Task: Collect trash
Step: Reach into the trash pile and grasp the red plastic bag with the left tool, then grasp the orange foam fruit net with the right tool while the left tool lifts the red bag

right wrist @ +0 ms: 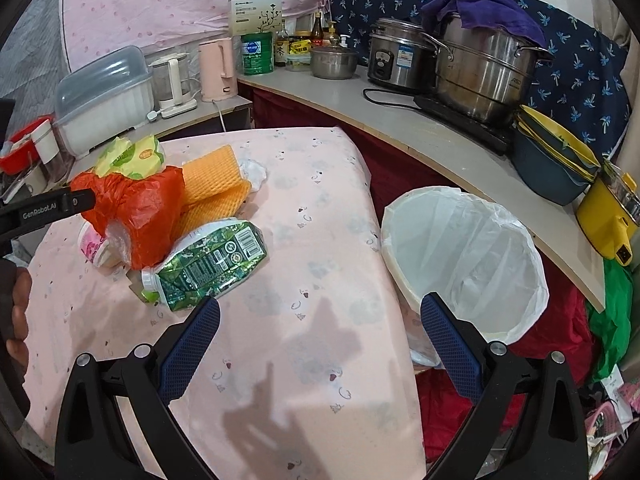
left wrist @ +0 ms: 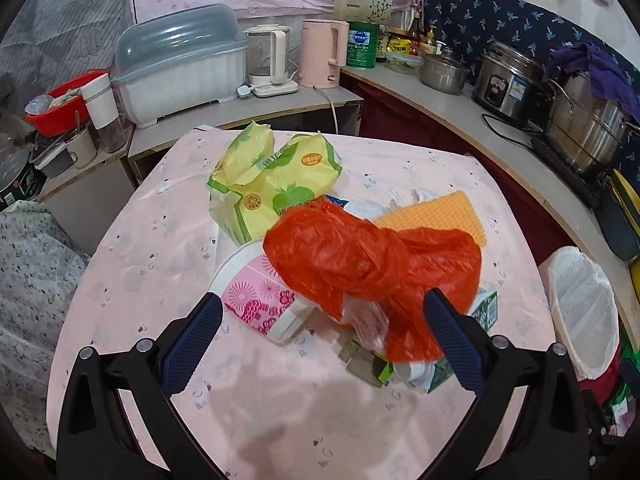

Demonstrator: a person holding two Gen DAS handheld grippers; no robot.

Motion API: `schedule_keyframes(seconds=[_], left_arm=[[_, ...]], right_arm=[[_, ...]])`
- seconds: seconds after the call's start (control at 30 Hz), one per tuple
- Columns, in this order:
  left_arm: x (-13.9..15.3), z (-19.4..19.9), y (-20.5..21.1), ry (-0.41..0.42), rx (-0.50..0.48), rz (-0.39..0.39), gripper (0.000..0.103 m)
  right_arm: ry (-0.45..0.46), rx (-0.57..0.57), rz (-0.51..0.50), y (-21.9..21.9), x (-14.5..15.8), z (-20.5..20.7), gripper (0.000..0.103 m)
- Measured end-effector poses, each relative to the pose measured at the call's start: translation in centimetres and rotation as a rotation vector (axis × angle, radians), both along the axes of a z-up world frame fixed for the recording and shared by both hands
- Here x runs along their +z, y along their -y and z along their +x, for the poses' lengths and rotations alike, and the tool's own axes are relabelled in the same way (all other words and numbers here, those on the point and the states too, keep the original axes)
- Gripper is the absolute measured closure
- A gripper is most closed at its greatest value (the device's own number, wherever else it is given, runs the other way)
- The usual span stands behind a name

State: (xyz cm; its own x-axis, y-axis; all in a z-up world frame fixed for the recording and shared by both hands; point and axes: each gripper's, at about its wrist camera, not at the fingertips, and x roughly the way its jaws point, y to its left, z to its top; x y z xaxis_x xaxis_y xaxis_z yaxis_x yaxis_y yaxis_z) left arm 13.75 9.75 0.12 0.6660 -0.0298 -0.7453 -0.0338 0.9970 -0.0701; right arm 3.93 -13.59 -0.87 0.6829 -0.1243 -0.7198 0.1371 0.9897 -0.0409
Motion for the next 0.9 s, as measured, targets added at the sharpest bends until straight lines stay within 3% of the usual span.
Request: schedule_keyframes(seconds=[0.2, 0.27, 0.43, 0.6, 0.63, 0.9], left_arm=[[-0.6, 3.0, -0.9, -0.025, 0.007, -0.044, 0.008], [-0.8, 3.6, -0.9, -0.031, -0.005, -0.063, 0.016], [-1.1, 4.4, -0.6, -0.045, -0.055, -0.103, 0.053], [-0.6, 4.1, 0.0, -0.021, -0.092, -0.100, 0.077], [-0.4, 4.1, -0.1, -0.015, -0.097, -0.102, 0.089], [3.0, 3.3, -0.6, 0.057, -0.136, -0.161, 0.096]], right_arm=[[0.006, 0.025, 0.006, -1.5, 0.1, 2.8, 0.007], [0.008, 0.035, 0.006, -2.0, 0.2, 3.4, 0.007], [0.002, 0.057, 0.003, -3.1, -0.4, 4.7, 0.007], [-0.013, 0.062, 0.008, -3.3, -0.9, 5.2, 0.007], [-0.017, 0.062, 0.011, -3.3, -1.0, 5.3, 0.007], [-0.028, 0.060, 0.023, -3.6, -1.4, 6.1, 0.007]])
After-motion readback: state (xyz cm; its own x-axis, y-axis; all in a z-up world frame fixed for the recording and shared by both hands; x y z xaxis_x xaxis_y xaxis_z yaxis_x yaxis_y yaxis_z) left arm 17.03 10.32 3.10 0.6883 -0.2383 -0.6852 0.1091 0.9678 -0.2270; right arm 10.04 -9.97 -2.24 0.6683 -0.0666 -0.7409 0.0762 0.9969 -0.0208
